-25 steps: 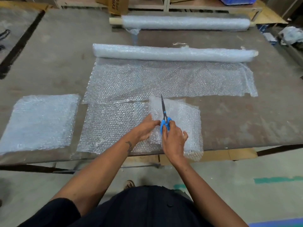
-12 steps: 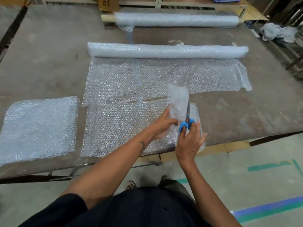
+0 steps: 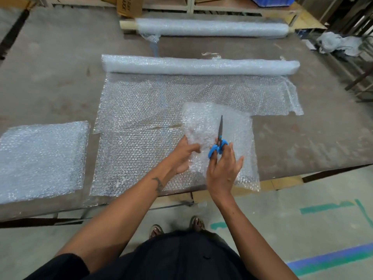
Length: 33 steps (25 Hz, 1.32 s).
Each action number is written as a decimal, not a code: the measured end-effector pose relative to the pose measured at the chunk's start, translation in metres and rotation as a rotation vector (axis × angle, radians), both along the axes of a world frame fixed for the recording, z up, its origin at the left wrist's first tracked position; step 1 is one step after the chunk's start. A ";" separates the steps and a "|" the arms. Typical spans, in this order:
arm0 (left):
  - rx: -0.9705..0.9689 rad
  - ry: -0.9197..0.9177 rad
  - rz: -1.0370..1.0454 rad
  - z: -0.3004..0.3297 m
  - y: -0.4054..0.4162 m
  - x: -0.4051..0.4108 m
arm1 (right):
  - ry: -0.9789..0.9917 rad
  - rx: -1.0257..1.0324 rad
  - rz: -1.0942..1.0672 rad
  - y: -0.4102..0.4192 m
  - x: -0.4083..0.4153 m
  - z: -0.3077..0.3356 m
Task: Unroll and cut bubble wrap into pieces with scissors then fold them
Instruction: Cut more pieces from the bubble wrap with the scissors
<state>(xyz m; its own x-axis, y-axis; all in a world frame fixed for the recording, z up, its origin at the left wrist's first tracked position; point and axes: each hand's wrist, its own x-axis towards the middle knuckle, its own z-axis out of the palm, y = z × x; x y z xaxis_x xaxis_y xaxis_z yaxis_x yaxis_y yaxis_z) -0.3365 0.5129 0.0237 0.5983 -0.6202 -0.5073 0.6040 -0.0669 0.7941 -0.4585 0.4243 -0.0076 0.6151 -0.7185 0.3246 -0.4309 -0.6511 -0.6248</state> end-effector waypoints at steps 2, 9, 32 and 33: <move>0.048 0.046 -0.015 -0.017 0.017 0.009 | 0.111 0.058 0.046 0.011 0.007 -0.017; 0.554 -0.482 -0.159 -0.034 0.061 0.003 | 0.374 -0.029 0.270 0.016 0.001 -0.069; 0.796 -1.333 -0.332 -0.078 0.122 -0.002 | 0.131 0.153 0.249 0.025 0.009 -0.027; 0.756 -1.290 -0.212 -0.078 0.127 -0.011 | 0.120 0.269 0.276 0.033 0.003 -0.020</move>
